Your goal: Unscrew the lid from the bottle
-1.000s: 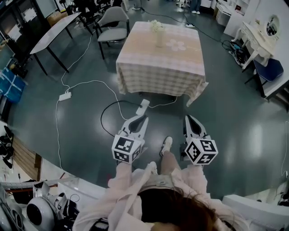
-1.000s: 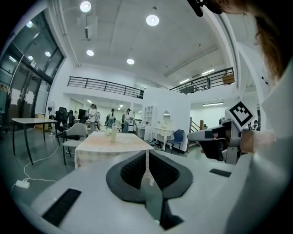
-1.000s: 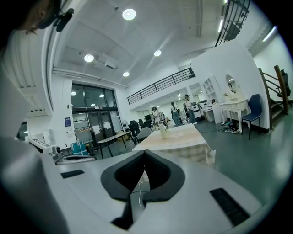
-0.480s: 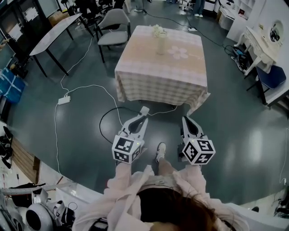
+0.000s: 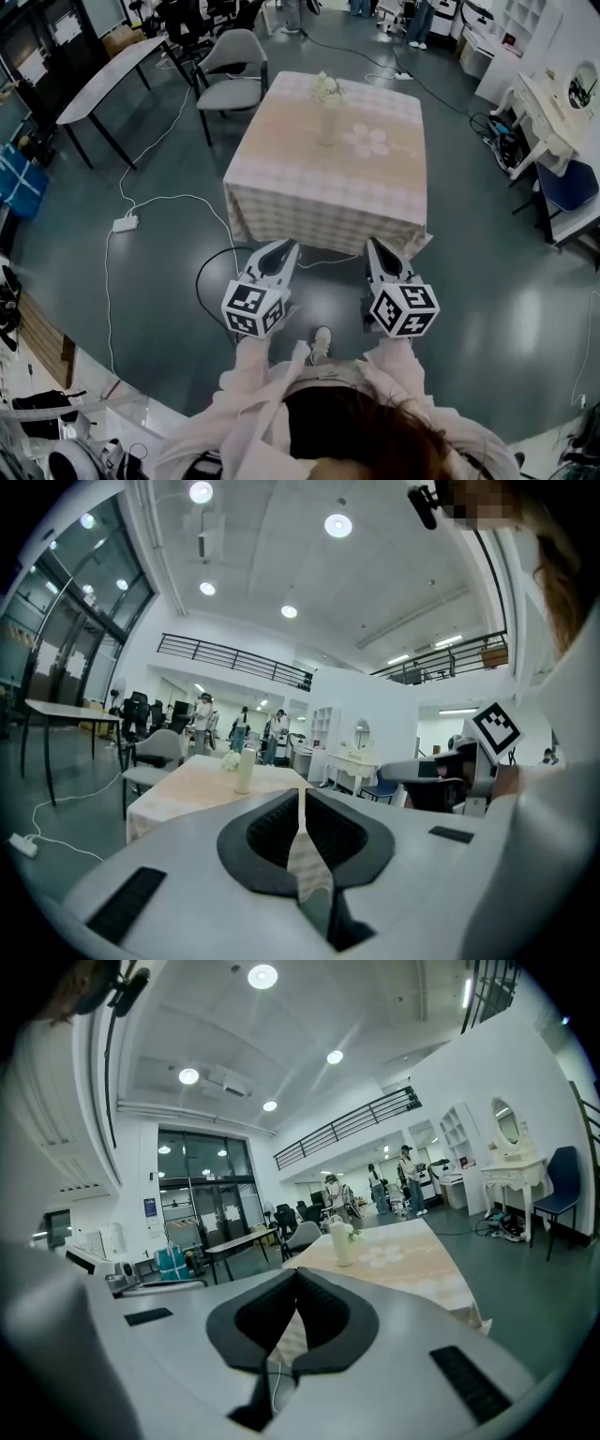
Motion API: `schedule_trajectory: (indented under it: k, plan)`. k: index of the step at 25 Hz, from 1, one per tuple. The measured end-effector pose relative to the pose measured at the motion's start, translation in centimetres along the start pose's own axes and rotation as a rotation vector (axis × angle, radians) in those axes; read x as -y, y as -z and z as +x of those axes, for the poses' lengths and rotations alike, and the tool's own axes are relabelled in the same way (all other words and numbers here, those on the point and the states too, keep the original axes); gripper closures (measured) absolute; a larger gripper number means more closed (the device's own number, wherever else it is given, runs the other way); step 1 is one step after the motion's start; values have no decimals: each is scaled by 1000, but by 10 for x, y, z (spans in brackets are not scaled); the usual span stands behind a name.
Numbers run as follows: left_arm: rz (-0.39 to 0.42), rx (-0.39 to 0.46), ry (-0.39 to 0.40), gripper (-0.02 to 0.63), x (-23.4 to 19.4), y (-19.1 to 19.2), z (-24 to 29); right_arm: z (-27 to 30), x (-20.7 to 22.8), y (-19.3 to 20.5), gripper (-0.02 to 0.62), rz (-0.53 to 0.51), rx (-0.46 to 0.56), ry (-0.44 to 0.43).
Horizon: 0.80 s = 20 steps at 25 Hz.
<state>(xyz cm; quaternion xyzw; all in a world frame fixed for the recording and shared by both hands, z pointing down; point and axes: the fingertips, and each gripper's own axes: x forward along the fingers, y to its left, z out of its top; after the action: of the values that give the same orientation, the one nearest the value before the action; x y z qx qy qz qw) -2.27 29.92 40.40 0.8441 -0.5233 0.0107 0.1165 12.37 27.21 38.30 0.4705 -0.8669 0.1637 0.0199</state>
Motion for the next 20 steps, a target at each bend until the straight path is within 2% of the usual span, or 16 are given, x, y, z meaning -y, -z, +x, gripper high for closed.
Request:
schedule_trajectory:
  k: [2,6,11,20]
  plan:
    - [-13,8,-14,561,-10,-5,22,19,14,-8,583,-5,-2,-12]
    - [16,-10,-36,561,-24,-5,64,56,42,-15,583,-3,-16,-19]
    - [18,-17,-32,561,-28,-7,102,83,65,-25,583,2,-18,-39]
    - [-25,-74,-32,561,-41,14,135,109,91,-1,583,55,-77,-27]
